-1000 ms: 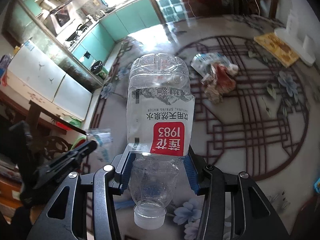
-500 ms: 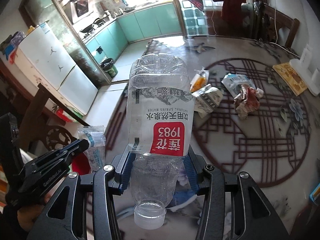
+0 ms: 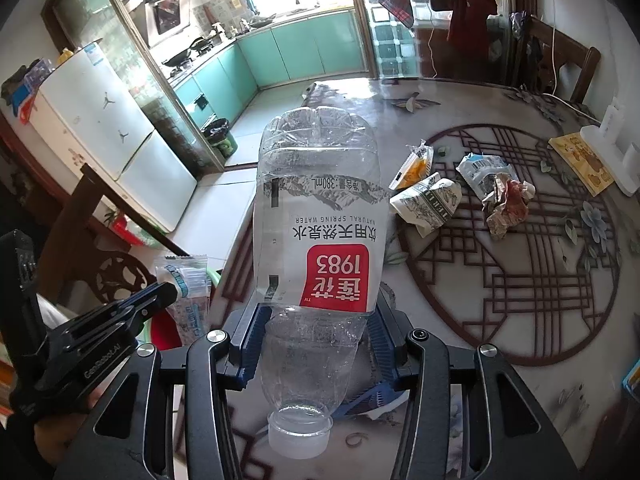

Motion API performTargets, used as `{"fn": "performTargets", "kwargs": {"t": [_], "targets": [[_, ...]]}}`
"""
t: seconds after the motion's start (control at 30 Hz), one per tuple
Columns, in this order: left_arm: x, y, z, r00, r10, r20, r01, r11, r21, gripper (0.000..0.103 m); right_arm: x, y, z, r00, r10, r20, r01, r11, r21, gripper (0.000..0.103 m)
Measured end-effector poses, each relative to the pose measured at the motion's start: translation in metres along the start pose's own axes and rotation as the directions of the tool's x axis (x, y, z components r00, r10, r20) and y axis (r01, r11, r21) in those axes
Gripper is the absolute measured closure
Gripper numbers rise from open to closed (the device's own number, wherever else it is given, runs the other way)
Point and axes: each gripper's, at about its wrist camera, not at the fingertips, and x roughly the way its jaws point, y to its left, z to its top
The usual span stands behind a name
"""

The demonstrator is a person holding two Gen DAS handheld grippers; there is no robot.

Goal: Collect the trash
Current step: 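Carry the water bottle and plastic wrapper over the red bucket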

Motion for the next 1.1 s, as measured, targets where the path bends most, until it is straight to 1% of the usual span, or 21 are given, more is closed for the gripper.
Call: {"fn": "performTargets", "kwargs": {"t": [0.33, 0.87, 1.1], "targets": [[-0.010, 0.021, -0.003, 1.000, 0.023, 0.010, -0.022, 0.999, -0.028, 0.100, 0.003, 0.018, -0.002, 1.000, 0.006, -0.002, -0.006, 1.000, -0.015, 0.057], [-0.020, 0.079, -0.013, 0.996, 0.089, 0.012, -0.087, 0.990, -0.112, 0.100, 0.022, 0.062, -0.005, 0.998, 0.038, -0.040, -0.041, 0.997, -0.070, 0.057], [-0.028, 0.108, -0.014, 0.993, 0.118, 0.026, -0.113, 0.981, -0.155, 0.100, 0.032, 0.085, -0.002, 0.997, 0.053, -0.057, -0.059, 0.993, -0.106, 0.057]]}}
